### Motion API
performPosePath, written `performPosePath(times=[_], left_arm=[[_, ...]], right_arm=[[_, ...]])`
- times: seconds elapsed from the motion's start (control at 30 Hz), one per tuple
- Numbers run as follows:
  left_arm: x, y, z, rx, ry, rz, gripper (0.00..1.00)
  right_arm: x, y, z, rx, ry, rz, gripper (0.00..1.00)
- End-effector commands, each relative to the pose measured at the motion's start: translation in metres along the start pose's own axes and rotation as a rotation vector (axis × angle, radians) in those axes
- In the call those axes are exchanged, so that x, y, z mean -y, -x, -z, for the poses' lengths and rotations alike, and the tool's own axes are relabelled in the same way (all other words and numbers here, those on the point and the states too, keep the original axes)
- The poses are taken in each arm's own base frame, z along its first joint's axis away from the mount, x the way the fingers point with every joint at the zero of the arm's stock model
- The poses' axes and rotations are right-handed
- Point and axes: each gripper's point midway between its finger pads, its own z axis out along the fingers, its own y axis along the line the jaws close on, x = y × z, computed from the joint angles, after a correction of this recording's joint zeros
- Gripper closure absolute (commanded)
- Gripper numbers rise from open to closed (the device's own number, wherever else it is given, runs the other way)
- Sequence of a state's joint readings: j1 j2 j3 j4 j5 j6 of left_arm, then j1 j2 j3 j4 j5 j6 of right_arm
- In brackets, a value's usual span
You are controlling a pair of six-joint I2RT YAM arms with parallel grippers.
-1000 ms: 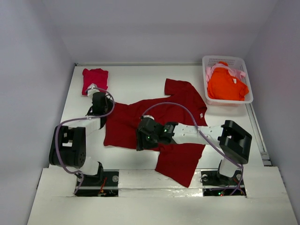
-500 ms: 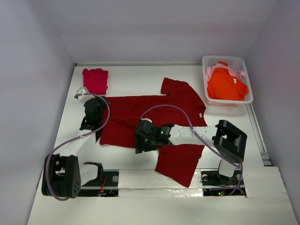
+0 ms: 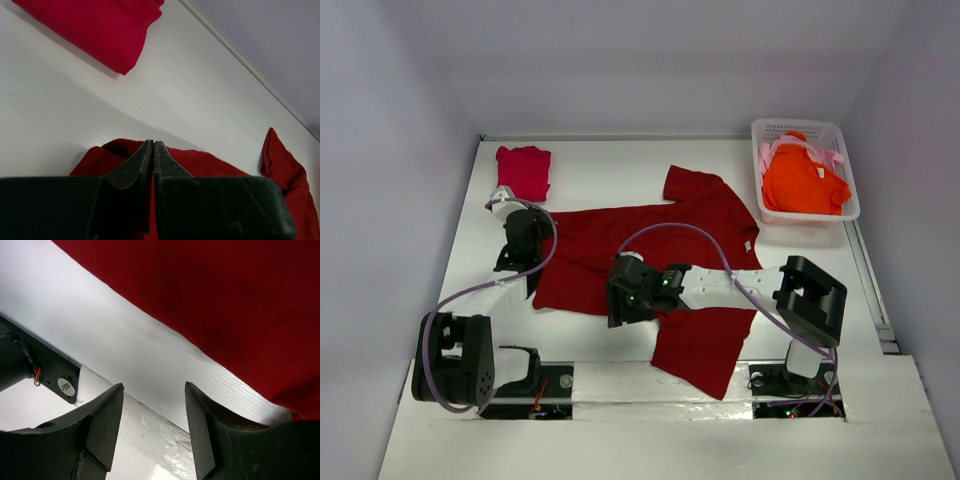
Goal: Fold and stack the t-shirts
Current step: Flatten the tshirt out
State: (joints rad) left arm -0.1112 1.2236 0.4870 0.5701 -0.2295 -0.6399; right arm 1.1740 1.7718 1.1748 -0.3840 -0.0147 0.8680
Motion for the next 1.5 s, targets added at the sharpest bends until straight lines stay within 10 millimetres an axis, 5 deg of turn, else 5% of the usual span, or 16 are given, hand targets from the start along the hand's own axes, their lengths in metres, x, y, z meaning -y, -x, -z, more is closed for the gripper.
performPosePath(times=[0.0,0.13,0.3,0.33,0.37,0.83,1.03,1.17,1.47], left_arm=[[0.017,0.017,-0.005,0.036,-0.034,0.003,1.0],[0.022,0.015,-0.012,0.008,-0.037,-0.001,1.0],[0.028,-0.011,-0.03,-0.116,-0.049,-0.025,0.94],[0.027,-0.016,-0.032,-0.131,-0.046,-0.026,0.29],[0.026,-0.019,-0.034,-0.143,-0.04,-0.021,0.01],[0.015,-0.004,-0.01,-0.118,0.007,-0.062,0.01],[0.004,-0.008,0.013,-0.127,0.027,-0.078,0.01],[-0.003,-0.011,0.023,-0.135,0.035,-0.081,0.01],[-0.012,-0.03,0.037,-0.19,0.035,-0.063,0.01]], right_arm=[[-0.022,0.012,0.007,0.044,0.05,0.005,0.42],[-0.022,0.012,0.01,0.046,0.052,0.0,0.42],[-0.024,0.014,0.014,0.052,0.06,-0.003,0.42],[-0.023,0.016,0.015,0.064,0.05,-0.003,0.42],[-0.023,0.015,0.015,0.072,0.044,0.004,0.42],[-0.012,0.028,0.025,0.151,-0.02,-0.011,0.42],[0.042,0.08,0.038,0.246,-0.177,-0.091,0.42],[0.058,0.114,0.052,0.323,-0.179,-0.106,0.42],[0.065,0.162,0.042,0.364,-0.193,-0.1,0.42]])
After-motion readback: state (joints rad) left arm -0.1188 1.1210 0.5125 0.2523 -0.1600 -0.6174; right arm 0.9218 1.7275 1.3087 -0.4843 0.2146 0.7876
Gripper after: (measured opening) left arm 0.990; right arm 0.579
